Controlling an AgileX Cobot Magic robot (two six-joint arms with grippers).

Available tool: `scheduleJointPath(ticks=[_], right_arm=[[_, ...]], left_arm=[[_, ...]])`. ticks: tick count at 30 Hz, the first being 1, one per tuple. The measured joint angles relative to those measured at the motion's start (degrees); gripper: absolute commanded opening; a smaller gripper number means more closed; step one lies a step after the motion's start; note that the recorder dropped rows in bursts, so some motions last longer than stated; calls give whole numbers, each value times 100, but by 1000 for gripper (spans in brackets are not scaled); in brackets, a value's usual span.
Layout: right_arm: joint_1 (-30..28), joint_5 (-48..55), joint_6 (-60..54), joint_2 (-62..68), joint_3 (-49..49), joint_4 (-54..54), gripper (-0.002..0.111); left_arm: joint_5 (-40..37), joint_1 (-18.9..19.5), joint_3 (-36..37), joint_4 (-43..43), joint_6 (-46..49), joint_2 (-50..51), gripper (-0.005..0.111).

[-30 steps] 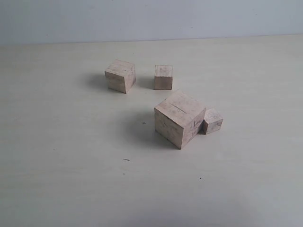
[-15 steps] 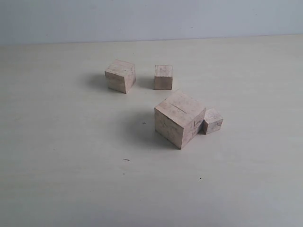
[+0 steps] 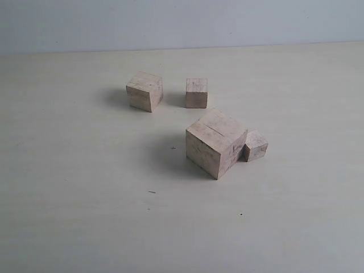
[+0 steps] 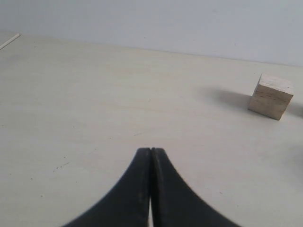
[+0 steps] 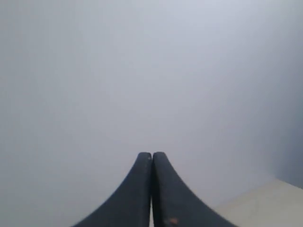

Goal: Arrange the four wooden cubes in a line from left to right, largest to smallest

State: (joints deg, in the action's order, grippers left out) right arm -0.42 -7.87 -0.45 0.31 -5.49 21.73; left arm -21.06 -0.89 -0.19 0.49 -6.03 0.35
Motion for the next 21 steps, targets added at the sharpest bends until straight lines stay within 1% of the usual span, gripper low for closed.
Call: scheduleJointPath(ticks=[5, 13, 16, 21], right_arm=[[0, 702, -29, 350, -1176, 23, 0], [59, 2271, -1289, 2266, -3295, 59, 0], [362, 2778, -1488, 3092, -4010, 83, 0], [1186, 3947, -1792, 4555, -4884, 401, 0]], left_arm=[[0, 0, 0, 0, 0, 0, 0], [0, 0, 0, 0, 0, 0, 0], [0, 0, 0, 0, 0, 0, 0], [0, 0, 0, 0, 0, 0, 0]])
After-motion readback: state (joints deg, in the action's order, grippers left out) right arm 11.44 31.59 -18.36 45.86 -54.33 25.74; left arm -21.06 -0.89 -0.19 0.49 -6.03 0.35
